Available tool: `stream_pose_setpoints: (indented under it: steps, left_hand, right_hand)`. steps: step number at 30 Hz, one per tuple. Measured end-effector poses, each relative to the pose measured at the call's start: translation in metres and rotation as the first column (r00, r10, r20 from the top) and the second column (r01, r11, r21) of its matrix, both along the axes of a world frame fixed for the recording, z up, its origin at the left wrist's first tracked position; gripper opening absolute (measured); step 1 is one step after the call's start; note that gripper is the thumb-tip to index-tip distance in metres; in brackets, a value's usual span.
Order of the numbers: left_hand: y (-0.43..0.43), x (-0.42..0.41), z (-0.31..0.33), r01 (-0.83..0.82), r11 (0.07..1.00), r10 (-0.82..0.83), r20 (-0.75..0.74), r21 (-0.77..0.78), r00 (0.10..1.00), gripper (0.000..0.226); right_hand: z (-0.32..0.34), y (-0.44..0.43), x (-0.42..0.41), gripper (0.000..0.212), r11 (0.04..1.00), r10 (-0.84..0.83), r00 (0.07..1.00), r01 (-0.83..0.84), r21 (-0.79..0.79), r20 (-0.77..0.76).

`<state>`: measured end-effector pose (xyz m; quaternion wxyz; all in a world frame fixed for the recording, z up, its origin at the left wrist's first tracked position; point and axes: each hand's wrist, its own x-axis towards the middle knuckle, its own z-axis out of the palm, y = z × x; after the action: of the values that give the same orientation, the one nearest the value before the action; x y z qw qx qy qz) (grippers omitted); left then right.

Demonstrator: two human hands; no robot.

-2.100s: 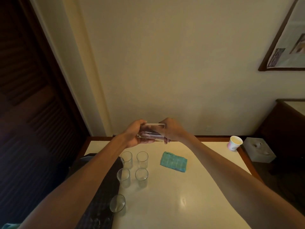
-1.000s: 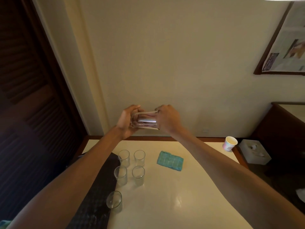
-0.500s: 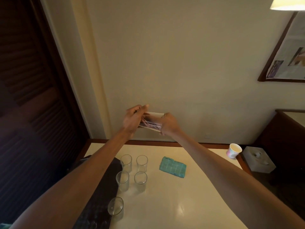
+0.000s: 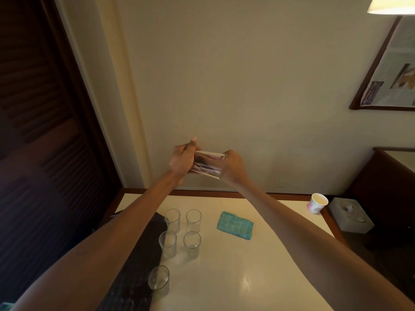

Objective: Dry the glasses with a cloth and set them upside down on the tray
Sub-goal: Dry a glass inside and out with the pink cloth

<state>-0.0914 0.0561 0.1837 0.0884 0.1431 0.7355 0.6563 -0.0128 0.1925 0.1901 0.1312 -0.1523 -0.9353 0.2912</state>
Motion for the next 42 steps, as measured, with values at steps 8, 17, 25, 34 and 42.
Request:
stream_pose_setpoints:
  steps: [8, 17, 25, 34, 42]
  left_hand:
    - [-0.016, 0.005, -0.003, 0.098, 0.991, -0.096, -0.028, 0.093, 0.995, 0.051]
    - [-0.028, 0.006, 0.007, 0.150, 0.987, -0.158, 0.264, 0.049, 0.952, 0.054]
    - [-0.038, -0.001, -0.001, 0.000, 1.000, 0.001, -0.160, 0.008, 0.987, 0.051]
    - [-0.062, -0.012, 0.022, 0.244, 0.956, -0.276, 0.224, 0.161, 0.935, 0.055]
    - [-0.059, -0.016, 0.011, -0.001, 0.999, -0.009, -0.300, -0.032, 0.954, 0.060]
  right_hand:
    - [0.003, -0.003, -0.011, 0.008, 0.996, 0.038, 0.977, -0.019, -0.091, 0.212]
    - [0.028, -0.020, 0.000, 0.021, 0.861, 0.074, 0.997, -0.056, 0.505, -0.016]
    - [0.002, -0.031, -0.021, 0.017, 0.961, 0.010, 0.955, 0.073, -0.268, 0.296]
    - [0.045, -0.057, -0.009, 0.009, 0.802, 0.059, 0.995, 0.001, 0.597, -0.082]
    - [0.007, -0.050, -0.025, 0.058, 0.879, 0.163, 0.949, -0.016, -0.476, 0.269]
